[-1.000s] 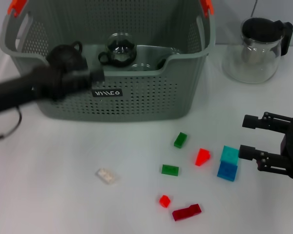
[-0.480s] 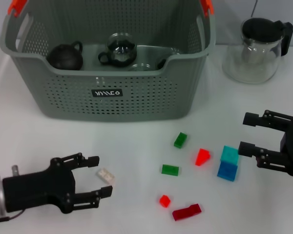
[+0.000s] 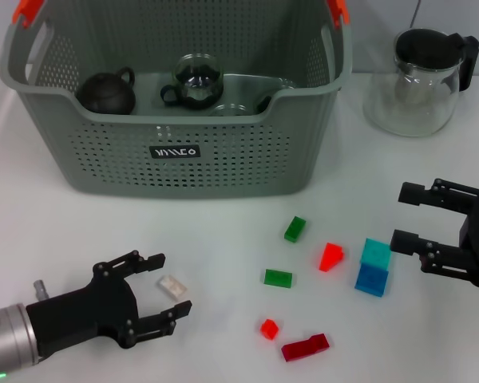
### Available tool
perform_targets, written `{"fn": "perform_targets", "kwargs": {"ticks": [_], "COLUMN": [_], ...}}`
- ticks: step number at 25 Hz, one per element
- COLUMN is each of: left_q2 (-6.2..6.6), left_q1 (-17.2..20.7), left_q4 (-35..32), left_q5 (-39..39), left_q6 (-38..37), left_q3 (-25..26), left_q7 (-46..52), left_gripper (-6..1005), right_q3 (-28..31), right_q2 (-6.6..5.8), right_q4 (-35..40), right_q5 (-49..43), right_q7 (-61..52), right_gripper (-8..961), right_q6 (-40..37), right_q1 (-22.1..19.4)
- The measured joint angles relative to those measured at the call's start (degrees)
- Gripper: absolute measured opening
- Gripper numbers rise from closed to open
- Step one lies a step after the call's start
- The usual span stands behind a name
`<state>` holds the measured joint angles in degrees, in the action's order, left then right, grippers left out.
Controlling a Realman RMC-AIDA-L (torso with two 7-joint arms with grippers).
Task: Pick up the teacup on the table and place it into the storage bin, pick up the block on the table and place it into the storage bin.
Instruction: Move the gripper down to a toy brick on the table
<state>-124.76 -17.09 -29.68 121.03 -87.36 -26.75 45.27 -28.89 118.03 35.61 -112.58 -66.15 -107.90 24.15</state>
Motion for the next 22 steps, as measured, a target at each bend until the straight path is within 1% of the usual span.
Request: {"fn": "perform_targets", "kwargs": {"ticks": [4,9,13,22], "left_q2": [0.13,0.21,0.21,0.30], "left_q1": [-0.62,-1.26,-1.72,-2.59], "left_q4": [2.18,3.01,3.58,6.80], "left_q5": [0.00,0.00,0.00,0.04], "left_q6": [2.50,3.45,5.61,9.16], "left_q3": [0.73,0.76,0.68,0.81], "left_q7": [-2.26,-3.59,-3.78,-7.74], "left_gripper": [811,811,810,810], "right_q3": [0.06,0.07,0.07,0.07], "right_q2": [0.00,0.01,0.01,0.00], "right_q4": [-0.02,-0.03,-0.10,-0.10], "right_q5": [0.00,0.00,0.00,-0.01], "right_q7": [-0.02,-0.03,-0.03,-0.03], "right_gripper": [745,745,745,745], "right_q6": [0.03,0.03,-0.04,-0.33], "right_q1": [0.19,0.35,0.13,-0.02]}}
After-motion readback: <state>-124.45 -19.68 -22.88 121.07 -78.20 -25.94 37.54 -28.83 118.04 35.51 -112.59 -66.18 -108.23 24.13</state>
